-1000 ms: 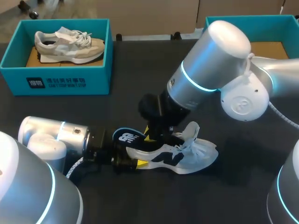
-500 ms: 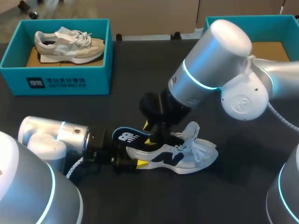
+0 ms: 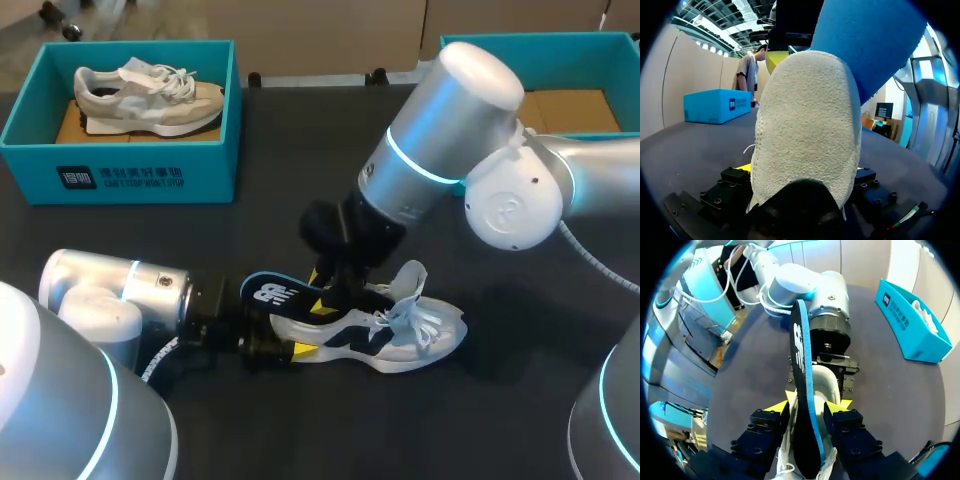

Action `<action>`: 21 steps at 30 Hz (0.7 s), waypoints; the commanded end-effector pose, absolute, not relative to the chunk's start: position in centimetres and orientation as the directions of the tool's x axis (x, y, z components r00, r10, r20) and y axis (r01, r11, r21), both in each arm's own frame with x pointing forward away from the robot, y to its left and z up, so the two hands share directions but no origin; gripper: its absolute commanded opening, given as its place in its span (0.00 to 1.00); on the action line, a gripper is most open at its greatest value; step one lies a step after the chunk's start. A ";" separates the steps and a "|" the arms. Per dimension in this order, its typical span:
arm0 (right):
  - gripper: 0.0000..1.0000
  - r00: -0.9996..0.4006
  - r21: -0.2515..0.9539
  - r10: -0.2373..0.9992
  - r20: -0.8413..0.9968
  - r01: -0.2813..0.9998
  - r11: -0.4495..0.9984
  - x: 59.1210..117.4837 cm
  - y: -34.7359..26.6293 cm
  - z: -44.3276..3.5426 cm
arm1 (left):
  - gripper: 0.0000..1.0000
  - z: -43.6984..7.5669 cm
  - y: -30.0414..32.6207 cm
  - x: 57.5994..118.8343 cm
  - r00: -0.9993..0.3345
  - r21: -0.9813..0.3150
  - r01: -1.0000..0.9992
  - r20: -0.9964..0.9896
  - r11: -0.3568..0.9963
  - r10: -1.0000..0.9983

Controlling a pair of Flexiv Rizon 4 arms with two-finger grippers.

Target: Take the shoe out of the shoebox, open the shoe tongue, remove and reinsert the insole, then place the shoe into the shoebox

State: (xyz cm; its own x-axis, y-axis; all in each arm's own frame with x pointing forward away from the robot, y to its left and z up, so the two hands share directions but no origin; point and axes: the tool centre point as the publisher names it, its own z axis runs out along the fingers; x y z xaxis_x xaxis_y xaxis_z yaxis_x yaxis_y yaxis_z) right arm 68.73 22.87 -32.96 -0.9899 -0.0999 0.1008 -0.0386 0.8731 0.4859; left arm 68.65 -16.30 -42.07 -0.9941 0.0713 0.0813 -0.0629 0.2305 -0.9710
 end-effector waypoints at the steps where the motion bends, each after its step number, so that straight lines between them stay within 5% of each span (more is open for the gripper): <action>1: 0.44 -0.985 0.482 -0.115 0.126 -0.040 0.875 69.1 23.1 -33.3 | 0.00 -42.2 -16.5 68.7 -0.994 -0.971 -0.063 0.082 0.231 0.071; 21: 0.46 -0.952 0.445 -0.165 0.256 -0.035 0.895 69.3 23.3 -33.7 | 0.00 -42.2 -16.5 68.7 -0.994 -0.971 -0.063 0.082 0.231 0.071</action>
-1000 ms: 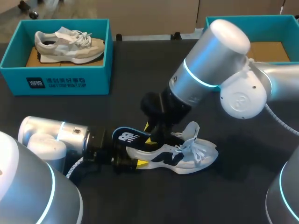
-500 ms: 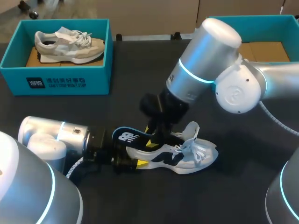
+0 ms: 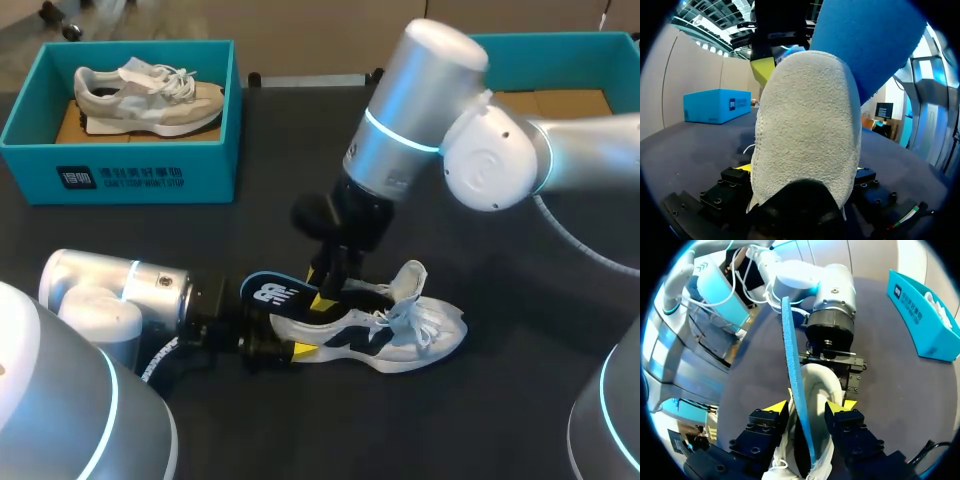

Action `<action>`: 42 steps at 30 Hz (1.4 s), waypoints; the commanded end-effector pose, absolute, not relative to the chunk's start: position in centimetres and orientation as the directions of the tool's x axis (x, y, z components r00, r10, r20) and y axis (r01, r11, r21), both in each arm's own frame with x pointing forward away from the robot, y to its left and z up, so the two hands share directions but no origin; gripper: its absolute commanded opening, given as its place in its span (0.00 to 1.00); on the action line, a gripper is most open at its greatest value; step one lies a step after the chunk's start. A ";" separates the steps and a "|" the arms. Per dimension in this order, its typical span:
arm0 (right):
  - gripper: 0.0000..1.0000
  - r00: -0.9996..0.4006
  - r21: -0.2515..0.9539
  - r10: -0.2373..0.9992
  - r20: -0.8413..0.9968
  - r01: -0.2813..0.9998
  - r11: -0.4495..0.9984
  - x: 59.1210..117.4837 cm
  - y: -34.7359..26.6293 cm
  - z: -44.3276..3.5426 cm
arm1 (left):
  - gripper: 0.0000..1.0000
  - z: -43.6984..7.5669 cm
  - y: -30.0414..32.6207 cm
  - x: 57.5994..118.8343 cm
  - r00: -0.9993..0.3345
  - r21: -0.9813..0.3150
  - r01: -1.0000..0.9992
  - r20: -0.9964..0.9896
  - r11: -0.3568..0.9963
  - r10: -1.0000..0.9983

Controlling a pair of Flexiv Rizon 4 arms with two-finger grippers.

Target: Take the shoe out of the shoebox, open the shoe tongue, remove and reinsert the insole, then place the shoe into the shoebox

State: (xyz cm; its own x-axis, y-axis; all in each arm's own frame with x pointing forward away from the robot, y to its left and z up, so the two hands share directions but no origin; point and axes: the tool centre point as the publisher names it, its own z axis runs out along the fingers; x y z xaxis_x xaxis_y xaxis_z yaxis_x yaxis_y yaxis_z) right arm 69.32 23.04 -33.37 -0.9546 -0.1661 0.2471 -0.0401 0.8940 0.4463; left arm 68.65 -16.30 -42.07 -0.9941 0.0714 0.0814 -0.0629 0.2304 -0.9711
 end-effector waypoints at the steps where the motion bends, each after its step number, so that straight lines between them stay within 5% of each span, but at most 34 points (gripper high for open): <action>1: 0.45 -0.952 0.445 -0.163 0.260 -0.031 0.895 69.1 23.3 -33.8 | 0.00 -42.2 -16.5 68.7 -0.994 -0.971 -0.063 0.082 0.231 0.071; 8: 0.41 -0.949 0.439 -0.143 0.281 -0.005 0.898 68.2 23.0 -34.1 | 0.00 -42.2 -16.5 68.7 -0.994 -0.971 -0.063 0.082 0.231 0.071; 13: 0.27 -0.950 0.439 -0.136 0.280 0.001 0.898 68.0 23.0 -33.9 | 0.00 -42.2 -16.5 68.7 -0.994 -0.971 -0.063 0.082 0.231 0.071; 15: 0.15 -0.951 0.441 -0.136 0.277 0.000 0.898 68.0 23.1 -33.8 | 0.00 -42.2 -16.5 68.7 -0.994 -0.971 -0.063 0.082 0.231 0.071; 16: 0.00 -0.952 0.441 -0.137 0.273 -0.003 0.898 68.0 23.2 -33.7 | 0.00 -42.2 -16.5 68.7 -0.994 -0.971 -0.063 0.082 0.231 0.071; 42: 0.00 -0.939 0.500 -0.241 0.246 -0.090 0.861 68.1 26.8 -31.8 | 0.00 -42.2 -16.5 68.7 -0.994 -0.971 -0.063 0.082 0.231 0.071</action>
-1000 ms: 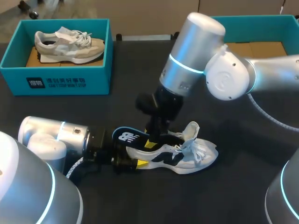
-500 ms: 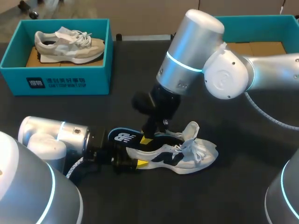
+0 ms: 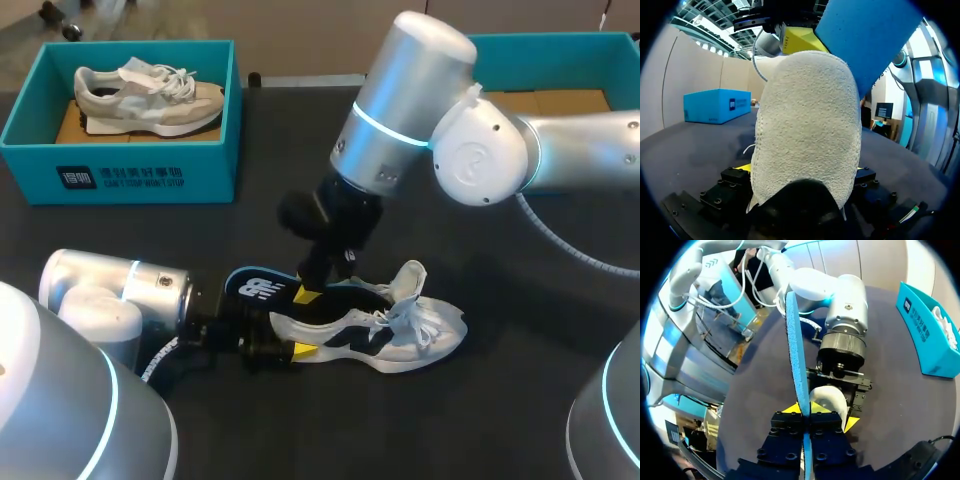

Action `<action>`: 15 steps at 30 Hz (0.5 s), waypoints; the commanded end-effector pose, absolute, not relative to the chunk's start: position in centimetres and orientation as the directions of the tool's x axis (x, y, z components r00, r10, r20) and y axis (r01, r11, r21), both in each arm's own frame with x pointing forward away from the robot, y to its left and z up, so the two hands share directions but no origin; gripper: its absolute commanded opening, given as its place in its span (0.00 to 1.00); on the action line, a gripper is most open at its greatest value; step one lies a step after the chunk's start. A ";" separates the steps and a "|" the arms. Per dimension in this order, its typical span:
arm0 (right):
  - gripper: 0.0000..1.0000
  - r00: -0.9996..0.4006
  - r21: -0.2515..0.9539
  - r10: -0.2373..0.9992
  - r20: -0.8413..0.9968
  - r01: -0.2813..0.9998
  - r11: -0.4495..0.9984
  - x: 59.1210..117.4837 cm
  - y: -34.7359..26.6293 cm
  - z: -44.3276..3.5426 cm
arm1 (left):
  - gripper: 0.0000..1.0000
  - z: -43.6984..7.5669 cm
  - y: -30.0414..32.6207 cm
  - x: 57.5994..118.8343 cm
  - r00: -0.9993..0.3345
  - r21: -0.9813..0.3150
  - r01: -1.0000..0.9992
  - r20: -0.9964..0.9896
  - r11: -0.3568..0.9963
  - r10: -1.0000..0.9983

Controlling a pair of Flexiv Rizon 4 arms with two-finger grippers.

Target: Take the shoe out of the shoebox, open the shoe tongue, remove and reinsert the insole, then place the shoe into the shoebox

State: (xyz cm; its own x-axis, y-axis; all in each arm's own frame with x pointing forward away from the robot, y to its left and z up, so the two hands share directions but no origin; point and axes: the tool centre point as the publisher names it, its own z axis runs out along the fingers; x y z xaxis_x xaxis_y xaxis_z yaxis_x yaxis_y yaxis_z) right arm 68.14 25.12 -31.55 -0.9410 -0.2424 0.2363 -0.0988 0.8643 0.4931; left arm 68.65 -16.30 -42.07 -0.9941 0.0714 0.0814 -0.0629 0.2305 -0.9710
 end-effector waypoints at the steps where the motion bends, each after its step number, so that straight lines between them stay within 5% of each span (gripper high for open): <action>1: 0.00 -0.939 0.502 -0.236 0.250 -0.083 0.861 68.3 27.5 -31.4 | 0.00 -42.2 -16.5 68.7 -0.994 -0.971 -0.063 0.082 0.231 0.071; 15: 0.00 -0.948 0.611 -0.157 0.277 0.047 0.791 68.3 26.3 -21.5 | 0.00 -42.2 -16.5 68.7 -0.994 -0.971 -0.063 0.082 0.231 0.071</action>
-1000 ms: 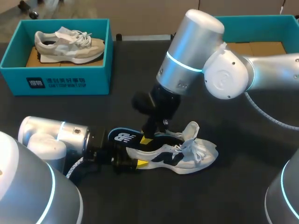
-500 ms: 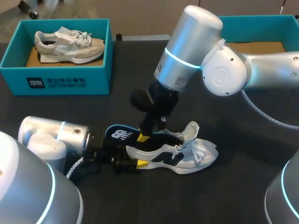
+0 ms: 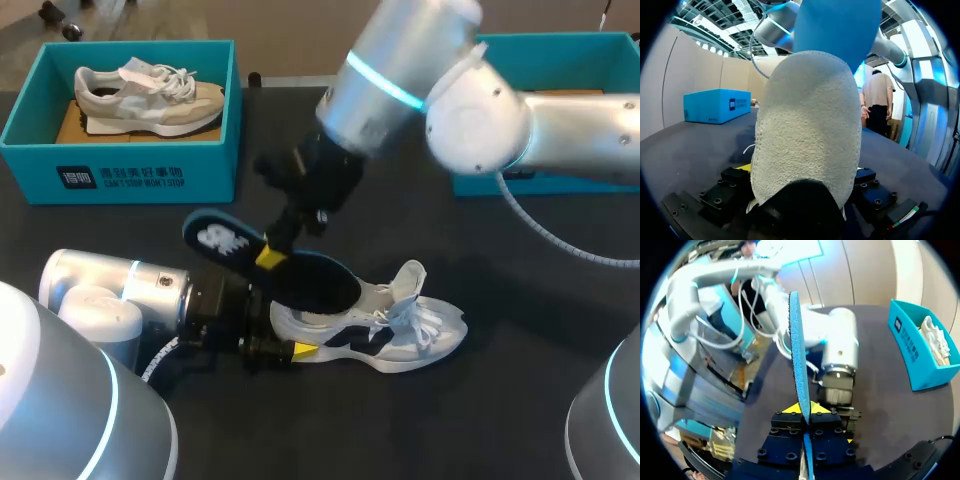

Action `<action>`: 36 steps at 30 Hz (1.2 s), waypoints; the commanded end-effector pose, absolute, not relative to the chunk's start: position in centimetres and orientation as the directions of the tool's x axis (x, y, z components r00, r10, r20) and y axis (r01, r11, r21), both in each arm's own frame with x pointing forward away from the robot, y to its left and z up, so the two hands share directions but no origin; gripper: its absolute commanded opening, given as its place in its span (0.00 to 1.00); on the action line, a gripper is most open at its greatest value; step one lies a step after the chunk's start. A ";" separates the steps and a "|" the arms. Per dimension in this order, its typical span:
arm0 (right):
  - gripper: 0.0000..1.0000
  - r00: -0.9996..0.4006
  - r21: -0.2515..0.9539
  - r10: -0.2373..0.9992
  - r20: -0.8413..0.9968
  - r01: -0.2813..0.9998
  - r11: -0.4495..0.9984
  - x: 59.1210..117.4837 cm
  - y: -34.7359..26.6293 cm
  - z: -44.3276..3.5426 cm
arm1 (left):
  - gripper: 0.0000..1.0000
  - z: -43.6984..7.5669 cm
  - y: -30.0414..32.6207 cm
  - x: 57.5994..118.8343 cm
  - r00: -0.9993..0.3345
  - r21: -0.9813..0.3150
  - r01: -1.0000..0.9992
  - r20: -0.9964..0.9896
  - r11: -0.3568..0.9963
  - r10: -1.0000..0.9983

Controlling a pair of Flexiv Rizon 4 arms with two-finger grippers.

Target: Take the shoe out of the shoebox, open the shoe tongue, remove and reinsert the insole, then place the shoe into the shoebox

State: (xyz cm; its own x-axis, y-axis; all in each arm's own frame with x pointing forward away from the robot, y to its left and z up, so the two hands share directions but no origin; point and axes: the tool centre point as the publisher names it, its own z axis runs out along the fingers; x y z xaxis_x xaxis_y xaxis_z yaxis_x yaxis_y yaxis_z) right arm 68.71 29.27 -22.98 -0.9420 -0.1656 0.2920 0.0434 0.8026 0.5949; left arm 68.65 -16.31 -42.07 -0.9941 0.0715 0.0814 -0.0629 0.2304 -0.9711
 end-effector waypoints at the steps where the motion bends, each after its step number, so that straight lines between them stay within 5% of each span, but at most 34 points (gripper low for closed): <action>1: 0.00 -0.948 0.611 -0.157 0.277 0.047 0.791 68.3 26.3 -21.5 | 0.00 -42.2 -16.5 68.7 -0.994 -0.971 -0.063 0.082 0.231 0.071; 12: 0.00 -0.943 0.613 -0.136 0.305 0.085 0.786 69.0 26.8 -21.3 | 0.00 -42.2 -16.5 68.7 -0.994 -0.971 -0.063 0.082 0.231 0.071; 18: 0.00 -0.970 0.561 -0.069 0.232 0.076 0.824 69.7 25.5 -14.8 | 0.00 -42.2 -16.5 68.7 -0.994 -0.971 -0.063 0.082 0.231 0.071; 24: 0.00 -0.959 0.753 -0.158 0.237 0.079 0.653 68.4 19.8 -10.2 | 0.00 -42.2 -16.5 68.7 -0.994 -0.971 -0.063 0.082 0.231 0.071; 36: 0.00 -0.959 0.753 -0.158 0.237 0.079 0.653 68.4 19.8 -10.2 | 0.00 -42.2 -16.5 68.7 -0.994 -0.971 -0.063 0.082 0.231 0.071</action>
State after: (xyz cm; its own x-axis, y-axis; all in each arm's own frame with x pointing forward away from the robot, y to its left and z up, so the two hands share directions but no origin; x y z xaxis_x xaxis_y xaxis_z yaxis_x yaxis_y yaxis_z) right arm 68.83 20.32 -9.75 -0.9561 -0.1635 0.2431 0.0639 0.6934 0.7177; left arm 68.67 -16.29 -42.08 -0.9941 0.0711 0.0814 -0.0630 0.2307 -0.9710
